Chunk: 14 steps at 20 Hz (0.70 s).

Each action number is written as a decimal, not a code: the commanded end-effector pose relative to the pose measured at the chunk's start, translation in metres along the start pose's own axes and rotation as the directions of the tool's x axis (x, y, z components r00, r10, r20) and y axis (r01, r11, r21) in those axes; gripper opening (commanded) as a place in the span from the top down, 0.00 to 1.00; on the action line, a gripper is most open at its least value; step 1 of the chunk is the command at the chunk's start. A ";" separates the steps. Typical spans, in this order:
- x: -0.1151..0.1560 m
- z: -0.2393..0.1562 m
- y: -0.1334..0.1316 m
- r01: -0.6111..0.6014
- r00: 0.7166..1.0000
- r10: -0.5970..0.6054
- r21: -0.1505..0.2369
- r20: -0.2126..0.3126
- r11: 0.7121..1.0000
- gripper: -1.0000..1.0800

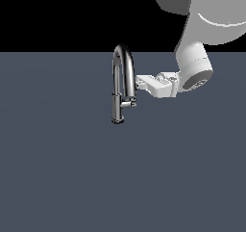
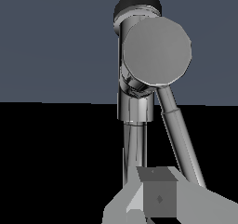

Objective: Turn on the faucet by rotating a designated handle.

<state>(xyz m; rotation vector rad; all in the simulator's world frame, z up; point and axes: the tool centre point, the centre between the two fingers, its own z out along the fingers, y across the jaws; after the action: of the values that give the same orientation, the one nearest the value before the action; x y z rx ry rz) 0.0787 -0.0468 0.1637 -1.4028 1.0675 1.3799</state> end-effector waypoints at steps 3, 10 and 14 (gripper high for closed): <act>-0.004 0.002 0.008 0.002 1.000 -0.002 -0.007 0.004 1.000 1.00; -0.002 -0.003 0.017 0.003 1.000 -0.003 0.004 -0.003 1.000 1.00; 0.005 -0.002 0.027 0.002 1.000 -0.002 0.001 -0.001 1.000 1.00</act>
<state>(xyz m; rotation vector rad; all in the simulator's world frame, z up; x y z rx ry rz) 0.0595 -0.0549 0.1645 -1.4078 1.0656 1.3657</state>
